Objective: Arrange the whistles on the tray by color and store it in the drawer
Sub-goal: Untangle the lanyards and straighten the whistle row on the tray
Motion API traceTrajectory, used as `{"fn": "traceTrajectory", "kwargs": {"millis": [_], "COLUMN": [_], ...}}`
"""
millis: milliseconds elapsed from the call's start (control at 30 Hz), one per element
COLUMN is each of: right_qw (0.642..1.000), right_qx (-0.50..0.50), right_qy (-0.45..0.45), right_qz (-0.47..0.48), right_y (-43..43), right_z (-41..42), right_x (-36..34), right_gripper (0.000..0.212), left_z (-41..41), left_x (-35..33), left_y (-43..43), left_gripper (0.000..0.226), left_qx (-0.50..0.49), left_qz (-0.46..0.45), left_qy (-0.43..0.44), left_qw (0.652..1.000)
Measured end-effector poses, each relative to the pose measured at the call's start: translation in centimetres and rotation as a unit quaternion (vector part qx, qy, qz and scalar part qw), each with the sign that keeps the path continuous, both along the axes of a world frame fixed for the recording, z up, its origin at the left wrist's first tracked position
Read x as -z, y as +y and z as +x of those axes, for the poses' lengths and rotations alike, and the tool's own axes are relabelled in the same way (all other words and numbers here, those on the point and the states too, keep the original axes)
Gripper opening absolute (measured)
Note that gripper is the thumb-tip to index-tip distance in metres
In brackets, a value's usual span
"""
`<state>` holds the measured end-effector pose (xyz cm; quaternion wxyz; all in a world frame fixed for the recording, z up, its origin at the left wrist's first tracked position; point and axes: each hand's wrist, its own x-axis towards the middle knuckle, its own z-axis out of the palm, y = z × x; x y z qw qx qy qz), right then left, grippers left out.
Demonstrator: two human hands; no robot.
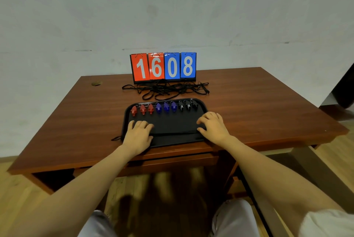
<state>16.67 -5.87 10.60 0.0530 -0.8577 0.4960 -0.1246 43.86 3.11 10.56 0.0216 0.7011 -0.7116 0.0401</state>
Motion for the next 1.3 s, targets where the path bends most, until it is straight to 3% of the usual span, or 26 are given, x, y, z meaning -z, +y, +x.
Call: {"fn": "traceTrajectory", "kwargs": {"millis": [267, 533, 733, 867, 1000, 1167, 1300], "right_qw": [0.997, 0.998, 0.993, 0.987, 0.991, 0.984, 0.976], "right_qx": [-0.063, -0.024, 0.02, 0.025, 0.031, 0.049, 0.045], "right_qy": [-0.032, -0.043, -0.052, -0.016, 0.012, -0.068, -0.179], "right_qz": [-0.011, 0.045, 0.102, 0.156, 0.128, 0.16, 0.117], "right_y": [-3.8, -12.9, -19.7, -22.2, -23.3, -23.7, -23.0], "right_z": [5.6, 11.1, 15.5, 17.8, 18.7, 17.9, 16.9], "right_x": [-2.9, -4.7, -2.6, -0.7, 1.2, 1.1, -2.6], "right_gripper": [0.028, 0.034, 0.031, 0.033, 0.021, 0.011, 0.011], "left_z": [-2.2, 0.4, 3.1, 4.2, 5.3, 6.0, 5.9], "left_x": [-2.1, -4.1, -2.9, -0.9, 0.6, 0.8, -0.3], "left_y": [-5.9, -15.1, -22.0, -24.9, -26.3, -26.2, -25.2], "left_gripper": [0.042, 0.038, 0.038, 0.044, 0.041, 0.036, 0.042], "left_qx": [0.036, -0.002, -0.055, -0.025, -0.033, -0.069, -0.096], "left_qz": [-0.034, -0.026, 0.048, 0.097, 0.112, 0.08, 0.02], "left_qy": [-0.003, 0.051, 0.073, 0.071, 0.082, 0.074, 0.122], "left_qw": [0.999, 0.998, 0.995, 0.992, 0.99, 0.992, 0.988]}}
